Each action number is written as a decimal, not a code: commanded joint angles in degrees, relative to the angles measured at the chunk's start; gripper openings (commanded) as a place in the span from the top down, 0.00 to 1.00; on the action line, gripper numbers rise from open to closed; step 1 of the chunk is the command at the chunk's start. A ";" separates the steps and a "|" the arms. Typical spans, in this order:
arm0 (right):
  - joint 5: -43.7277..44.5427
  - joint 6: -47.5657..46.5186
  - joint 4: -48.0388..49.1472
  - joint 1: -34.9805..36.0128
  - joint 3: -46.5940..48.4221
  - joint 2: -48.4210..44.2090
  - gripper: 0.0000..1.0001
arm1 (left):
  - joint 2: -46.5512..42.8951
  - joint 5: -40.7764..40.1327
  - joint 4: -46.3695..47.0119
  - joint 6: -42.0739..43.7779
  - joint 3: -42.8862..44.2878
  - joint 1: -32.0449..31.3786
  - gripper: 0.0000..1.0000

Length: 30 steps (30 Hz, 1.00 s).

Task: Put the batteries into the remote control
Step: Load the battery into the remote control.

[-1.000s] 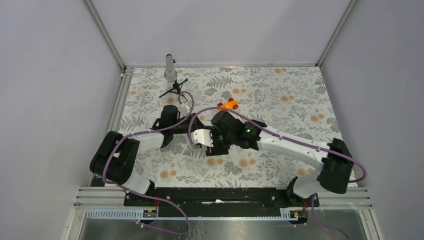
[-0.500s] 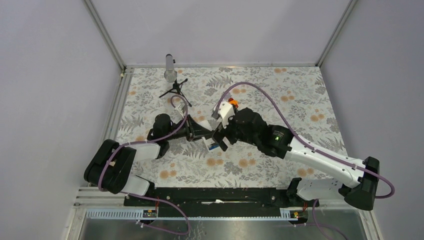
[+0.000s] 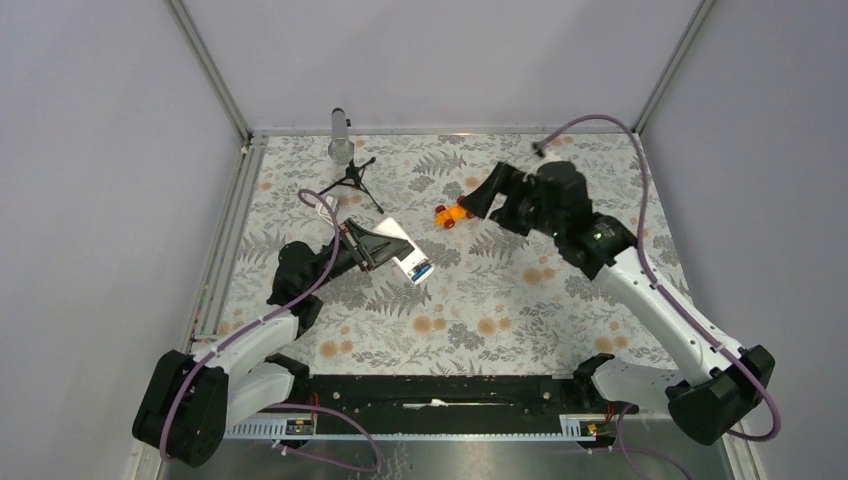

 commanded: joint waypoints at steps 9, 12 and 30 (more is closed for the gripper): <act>-30.45 24.80 15.99 -9.81 -2.89 2.28 0.05 | -6.79 -18.59 0.87 -5.69 3.77 0.12 1.00; -31.67 27.26 20.76 -9.77 -4.99 2.56 0.05 | -7.09 -21.62 2.07 -7.35 4.05 -0.04 1.00; -30.36 35.33 34.70 -2.57 -3.26 8.98 0.03 | -9.32 -28.88 4.14 -15.94 3.24 -0.57 1.00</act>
